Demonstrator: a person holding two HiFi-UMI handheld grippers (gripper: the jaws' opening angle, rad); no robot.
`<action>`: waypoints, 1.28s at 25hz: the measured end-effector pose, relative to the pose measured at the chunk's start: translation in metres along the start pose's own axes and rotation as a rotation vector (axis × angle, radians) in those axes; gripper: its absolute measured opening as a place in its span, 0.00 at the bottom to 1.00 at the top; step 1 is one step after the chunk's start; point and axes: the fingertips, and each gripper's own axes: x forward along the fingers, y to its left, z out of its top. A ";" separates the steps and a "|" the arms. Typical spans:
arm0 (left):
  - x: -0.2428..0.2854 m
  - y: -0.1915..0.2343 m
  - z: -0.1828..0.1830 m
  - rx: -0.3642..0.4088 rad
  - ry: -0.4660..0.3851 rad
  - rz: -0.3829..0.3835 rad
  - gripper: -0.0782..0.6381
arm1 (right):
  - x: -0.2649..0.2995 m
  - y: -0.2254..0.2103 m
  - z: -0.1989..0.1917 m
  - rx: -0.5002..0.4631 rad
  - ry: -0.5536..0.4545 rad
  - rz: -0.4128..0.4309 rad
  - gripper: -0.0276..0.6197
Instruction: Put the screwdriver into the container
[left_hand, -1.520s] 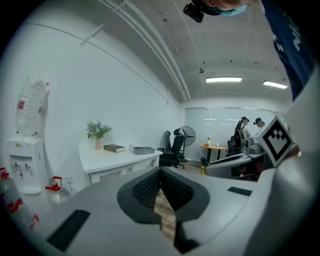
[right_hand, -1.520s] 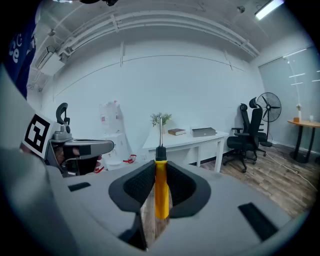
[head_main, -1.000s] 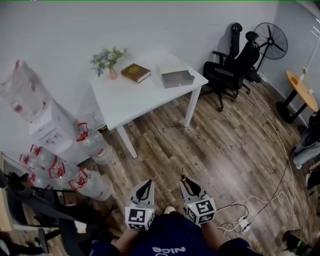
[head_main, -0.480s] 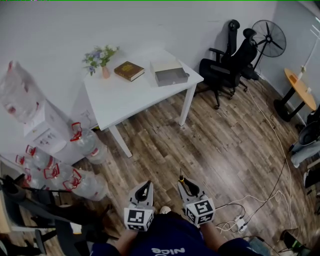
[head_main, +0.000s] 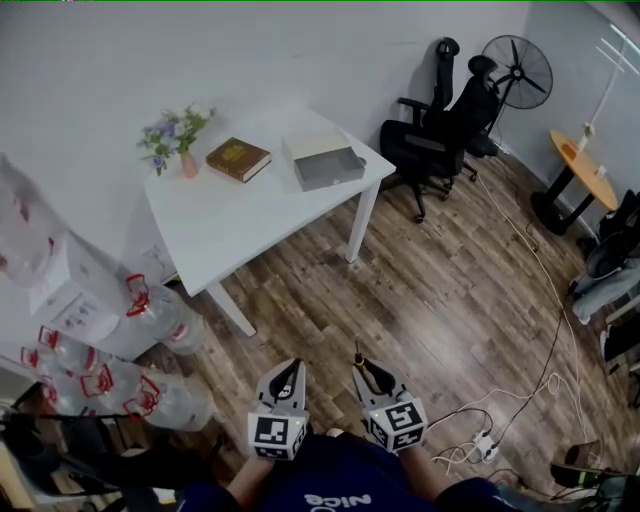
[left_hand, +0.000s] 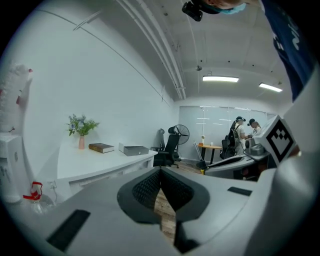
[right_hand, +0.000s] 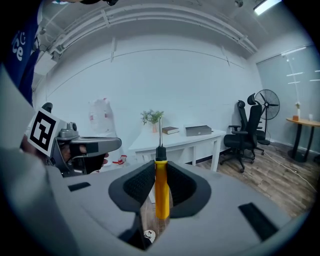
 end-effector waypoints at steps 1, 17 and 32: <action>0.007 0.008 0.003 0.007 -0.003 -0.010 0.13 | 0.010 -0.001 0.005 0.002 -0.003 -0.010 0.18; 0.070 0.134 0.030 0.012 -0.013 -0.091 0.13 | 0.133 0.017 0.051 0.026 -0.021 -0.103 0.18; 0.131 0.124 0.028 -0.011 0.054 -0.157 0.13 | 0.174 -0.034 0.055 0.097 0.008 -0.117 0.18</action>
